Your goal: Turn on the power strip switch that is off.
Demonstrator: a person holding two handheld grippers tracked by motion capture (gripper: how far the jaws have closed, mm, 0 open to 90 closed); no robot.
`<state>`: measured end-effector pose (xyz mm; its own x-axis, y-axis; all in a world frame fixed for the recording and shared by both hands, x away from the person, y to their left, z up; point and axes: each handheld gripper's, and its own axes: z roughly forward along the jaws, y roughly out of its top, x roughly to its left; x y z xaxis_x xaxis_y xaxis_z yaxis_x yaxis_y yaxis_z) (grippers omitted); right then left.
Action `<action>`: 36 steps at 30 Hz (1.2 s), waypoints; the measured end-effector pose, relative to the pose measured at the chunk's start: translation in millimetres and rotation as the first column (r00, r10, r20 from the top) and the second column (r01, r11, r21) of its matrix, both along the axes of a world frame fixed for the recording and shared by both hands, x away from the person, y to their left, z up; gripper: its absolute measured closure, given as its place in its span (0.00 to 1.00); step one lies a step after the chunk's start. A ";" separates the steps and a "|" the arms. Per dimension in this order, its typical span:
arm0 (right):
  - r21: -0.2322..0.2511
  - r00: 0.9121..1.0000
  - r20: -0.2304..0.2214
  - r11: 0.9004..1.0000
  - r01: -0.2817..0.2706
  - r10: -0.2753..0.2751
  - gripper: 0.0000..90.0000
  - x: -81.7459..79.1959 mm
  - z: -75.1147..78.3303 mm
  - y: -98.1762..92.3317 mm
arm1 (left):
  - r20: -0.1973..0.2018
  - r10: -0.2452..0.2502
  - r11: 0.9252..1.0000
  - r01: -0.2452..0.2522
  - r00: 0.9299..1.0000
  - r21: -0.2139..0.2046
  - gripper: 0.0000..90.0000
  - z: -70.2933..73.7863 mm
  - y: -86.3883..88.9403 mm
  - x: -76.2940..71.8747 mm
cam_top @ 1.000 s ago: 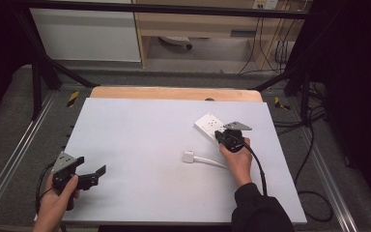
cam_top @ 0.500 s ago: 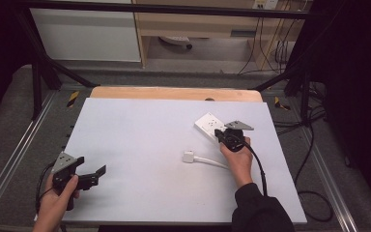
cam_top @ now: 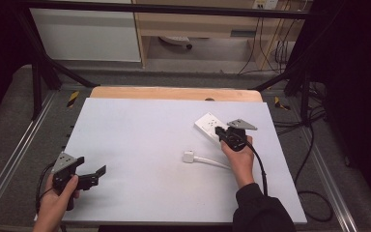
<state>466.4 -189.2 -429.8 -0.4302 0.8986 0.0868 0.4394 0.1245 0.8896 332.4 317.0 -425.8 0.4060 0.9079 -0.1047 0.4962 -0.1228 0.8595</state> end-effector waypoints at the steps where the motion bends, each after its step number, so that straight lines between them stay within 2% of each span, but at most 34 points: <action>1: 0.002 1.000 0.003 1.000 -0.002 0.002 0.94 -0.2 0.8 -0.3 | 0.000 0.000 1.000 0.000 1.000 0.000 0.08 0.0 0.0 0.0; 18: 0.038 1.000 0.018 0.999 0.017 -0.017 0.73 -3.3 12.1 -5.5 | -0.001 -0.003 1.000 0.003 1.000 0.003 0.08 -0.2 -0.4 -0.1; 26: 0.057 0.999 -0.002 0.998 0.035 -0.035 0.49 -3.7 19.0 -4.6 | -0.005 -0.005 1.000 0.005 1.000 0.003 0.08 -0.9 -0.1 0.2; 36: 0.045 0.999 -0.006 0.998 0.040 -0.040 0.23 -4.2 26.4 3.2 | -0.014 -0.012 1.000 0.012 1.000 0.013 0.07 -2.0 -2.3 0.2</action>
<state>462.2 -186.0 -403.4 -0.3933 0.9103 0.1292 0.4476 0.0668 0.8918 332.6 314.7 -427.8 0.4153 0.9044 -0.0985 0.5062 -0.1397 0.8510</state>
